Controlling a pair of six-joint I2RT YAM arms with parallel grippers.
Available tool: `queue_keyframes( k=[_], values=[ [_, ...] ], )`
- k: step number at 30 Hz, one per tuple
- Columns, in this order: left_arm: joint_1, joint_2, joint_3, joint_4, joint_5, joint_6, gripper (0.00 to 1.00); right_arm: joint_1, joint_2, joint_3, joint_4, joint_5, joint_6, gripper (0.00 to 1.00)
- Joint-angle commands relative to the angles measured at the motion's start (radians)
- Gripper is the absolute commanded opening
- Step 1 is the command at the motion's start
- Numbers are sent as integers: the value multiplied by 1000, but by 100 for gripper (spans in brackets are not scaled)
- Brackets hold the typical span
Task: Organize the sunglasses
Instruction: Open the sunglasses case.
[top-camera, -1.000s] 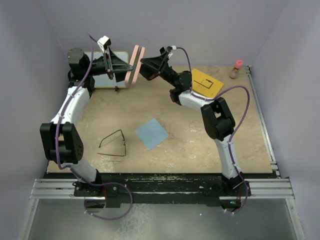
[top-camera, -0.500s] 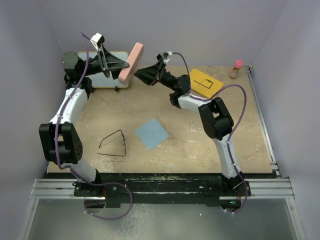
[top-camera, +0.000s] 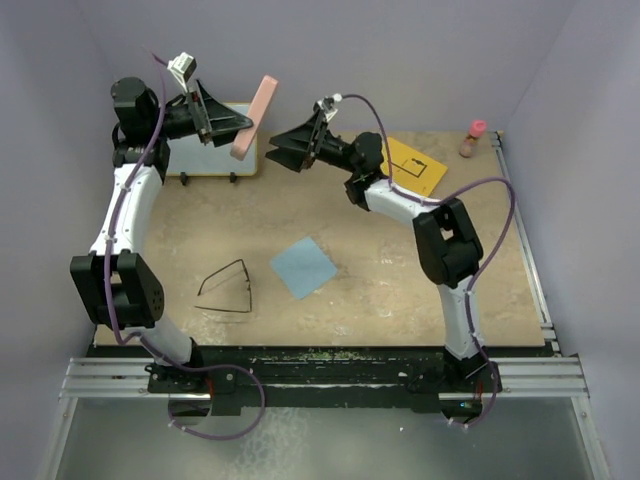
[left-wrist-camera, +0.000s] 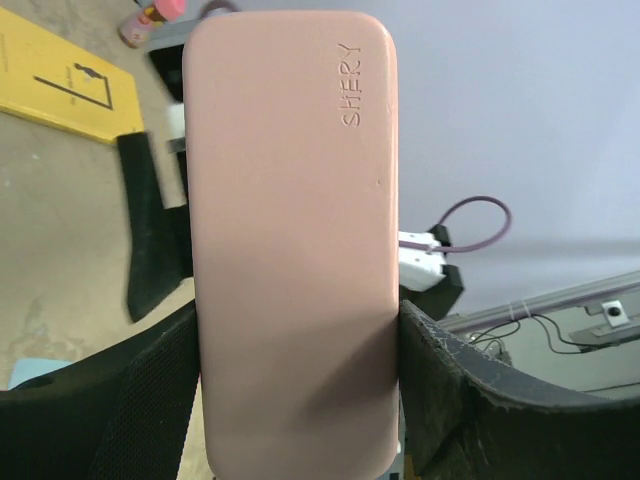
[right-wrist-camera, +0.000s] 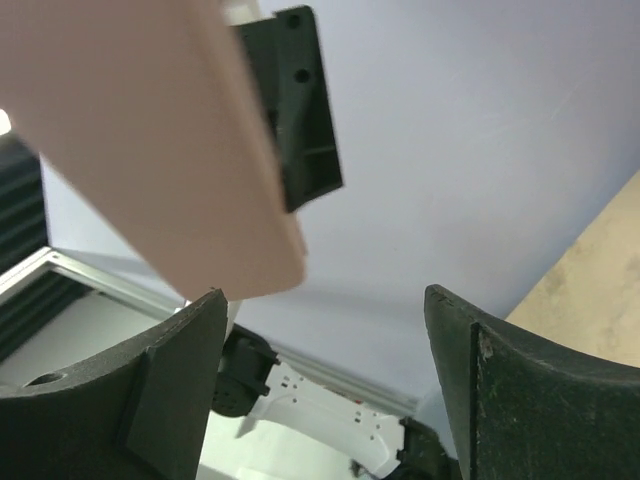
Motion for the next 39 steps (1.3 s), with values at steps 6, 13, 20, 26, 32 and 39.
queue_keyframes(
  k=[6, 13, 20, 26, 32, 39],
  values=[
    [10, -30, 32, -122, -6, 141, 4, -8, -122, 170, -314, -29, -376, 95],
    [9, -29, -11, 77, 13, -18, 4, -5, -27, 215, -132, -25, -273, 96],
    [9, -26, -14, 86, 15, -40, 4, -3, 9, 310, -213, -16, -320, 96],
    [9, -24, -31, 79, 7, -35, 4, -3, -9, 283, -126, 8, -295, 96],
    [9, -21, -41, 55, 0, -20, 4, -3, -68, 252, -150, 51, -369, 97],
    [9, -22, -59, 13, -9, 14, 4, -3, -41, 310, -108, 51, -328, 97]
  ],
)
